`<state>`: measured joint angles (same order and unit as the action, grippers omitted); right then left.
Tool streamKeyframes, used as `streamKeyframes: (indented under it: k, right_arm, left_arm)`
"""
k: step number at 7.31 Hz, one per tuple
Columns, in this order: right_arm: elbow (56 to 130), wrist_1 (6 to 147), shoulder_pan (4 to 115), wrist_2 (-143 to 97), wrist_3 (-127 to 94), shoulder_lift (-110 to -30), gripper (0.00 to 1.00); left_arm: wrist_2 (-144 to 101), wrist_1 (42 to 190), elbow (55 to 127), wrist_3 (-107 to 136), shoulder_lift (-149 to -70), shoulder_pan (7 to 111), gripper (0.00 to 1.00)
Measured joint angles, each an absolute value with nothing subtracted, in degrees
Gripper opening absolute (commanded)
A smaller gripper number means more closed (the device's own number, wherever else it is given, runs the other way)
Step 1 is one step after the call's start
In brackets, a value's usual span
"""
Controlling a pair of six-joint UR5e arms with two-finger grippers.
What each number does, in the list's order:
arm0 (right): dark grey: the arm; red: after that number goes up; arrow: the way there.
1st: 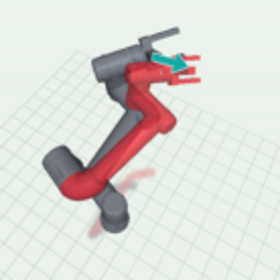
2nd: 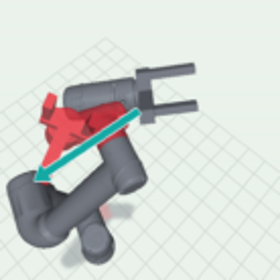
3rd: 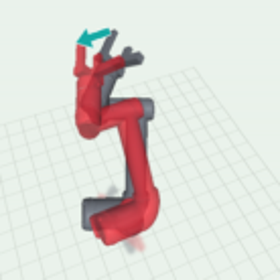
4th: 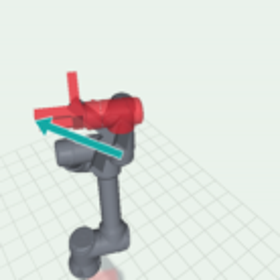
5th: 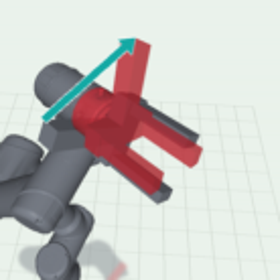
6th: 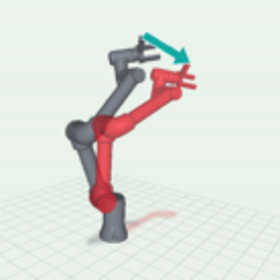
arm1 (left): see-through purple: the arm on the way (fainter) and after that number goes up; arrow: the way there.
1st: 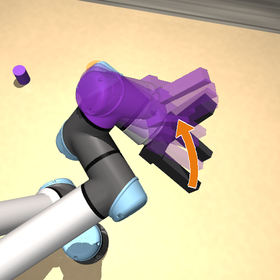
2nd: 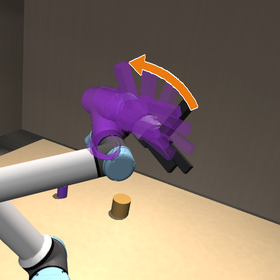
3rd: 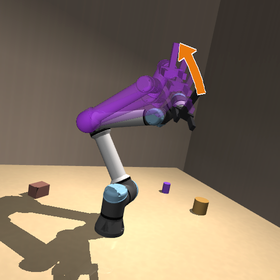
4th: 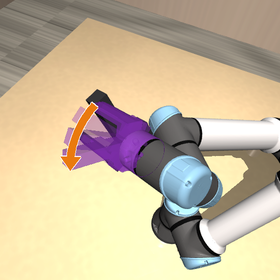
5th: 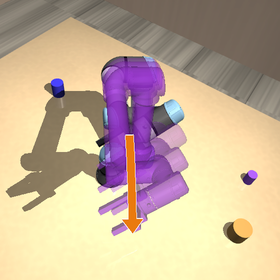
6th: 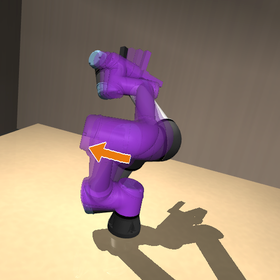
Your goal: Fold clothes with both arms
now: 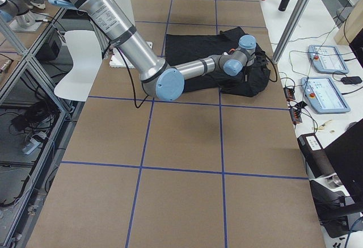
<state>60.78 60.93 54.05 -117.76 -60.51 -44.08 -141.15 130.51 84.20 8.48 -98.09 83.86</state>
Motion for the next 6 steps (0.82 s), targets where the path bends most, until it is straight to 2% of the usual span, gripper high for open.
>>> streamKeyframes:
  k: [6]
  right_arm:
    - [55.2, 65.3, 49.4, -112.3, -66.5, -33.8, 0.00]
  left_arm:
    - [-141.3, 130.5, 84.2, 8.3, -98.0, 83.9, 1.00]
